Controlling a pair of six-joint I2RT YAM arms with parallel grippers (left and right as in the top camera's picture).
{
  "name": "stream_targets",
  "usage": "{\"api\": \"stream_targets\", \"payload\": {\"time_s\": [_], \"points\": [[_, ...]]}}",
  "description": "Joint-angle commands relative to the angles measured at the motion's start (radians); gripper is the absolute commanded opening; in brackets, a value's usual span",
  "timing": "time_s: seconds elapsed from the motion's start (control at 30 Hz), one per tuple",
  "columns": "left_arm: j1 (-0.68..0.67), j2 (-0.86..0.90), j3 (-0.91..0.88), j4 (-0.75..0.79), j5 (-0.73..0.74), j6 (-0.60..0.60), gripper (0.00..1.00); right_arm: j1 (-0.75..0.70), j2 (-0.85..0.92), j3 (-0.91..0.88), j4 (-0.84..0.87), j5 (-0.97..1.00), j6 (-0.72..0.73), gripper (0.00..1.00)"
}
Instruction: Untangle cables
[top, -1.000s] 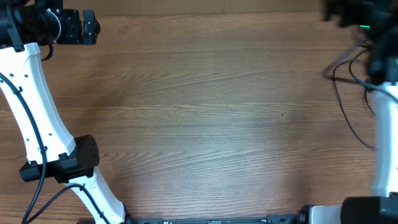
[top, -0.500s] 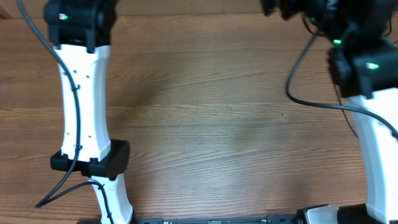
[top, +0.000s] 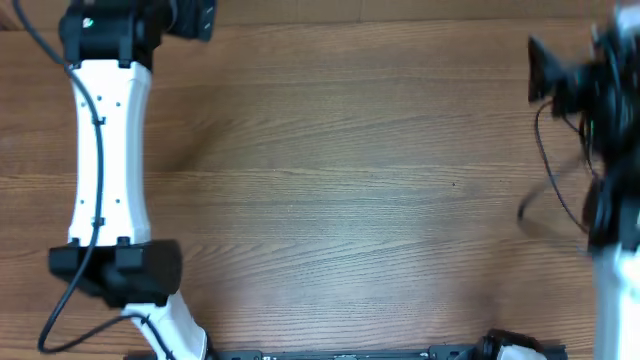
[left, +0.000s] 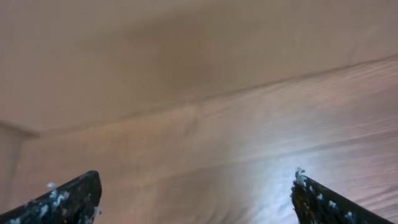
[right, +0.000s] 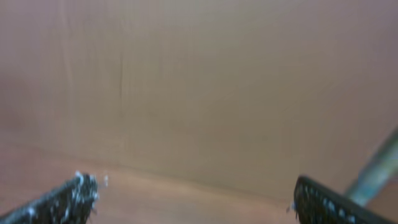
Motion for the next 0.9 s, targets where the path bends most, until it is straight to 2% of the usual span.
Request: {"api": "stream_targets", "payload": {"time_s": [0.0, 0.07, 0.13, 0.27, 0.33, 0.37, 0.4, 0.47, 0.53, 0.6, 0.67, 0.73, 0.87], "points": [[0.025, -0.159, -0.188, 0.072, 0.050, -0.002, 0.95, 0.004, -0.291, -0.295, 0.252, -0.064, 0.078, 1.00], [0.028, -0.225, -0.305, 0.137, 0.047, -0.002, 0.95, 0.014, -0.446, -0.422, 0.400, -0.035, 0.175, 0.97], [0.028, -0.297, -0.418, 0.212, 0.047, -0.002, 0.96, 0.020, -0.595, -0.495, 0.458, 0.010, 0.253, 0.96], [0.027, -0.412, -0.553, 0.316, 0.053, -0.003, 1.00, 0.011, -0.806, -0.507, 0.402, 0.081, 0.262, 1.00], [0.026, -0.446, -0.568, 0.328, 0.066, -0.003, 1.00, -0.003, -0.847, -0.507, 0.428, 0.223, 0.262, 1.00], [0.020, -0.460, -0.567, 0.329, 0.067, -0.003, 1.00, -0.011, -0.860, -0.507, 0.435, 0.361, 0.262, 1.00], [0.008, -0.478, -0.567, 0.329, 0.066, -0.003, 1.00, -0.012, -0.874, -0.507, 0.376, 0.474, 0.288, 1.00], [-0.006, -0.494, -0.567, 0.329, 0.066, -0.003, 1.00, -0.012, -0.890, -0.507, 0.258, 0.525, 0.444, 1.00], [-0.021, -0.507, -0.567, 0.330, 0.066, -0.002, 1.00, -0.012, -0.890, -0.523, 0.109, 0.491, 0.492, 1.00], [-0.027, -0.513, -0.567, 0.330, 0.065, 0.007, 1.00, -0.012, -0.891, -0.571, 0.001, 0.366, 0.410, 1.00], [-0.026, -0.513, -0.567, 0.330, 0.062, 0.022, 1.00, -0.012, -0.891, -0.652, -0.047, -0.014, 0.194, 1.00], [-0.026, -0.512, -0.567, 0.330, 0.062, 0.029, 1.00, -0.012, -0.891, -0.718, -0.087, -0.202, 0.114, 1.00], [-0.025, -0.512, -0.567, 0.334, 0.062, 0.044, 1.00, -0.012, -0.891, -0.841, -0.157, -0.212, 0.137, 1.00]]}}
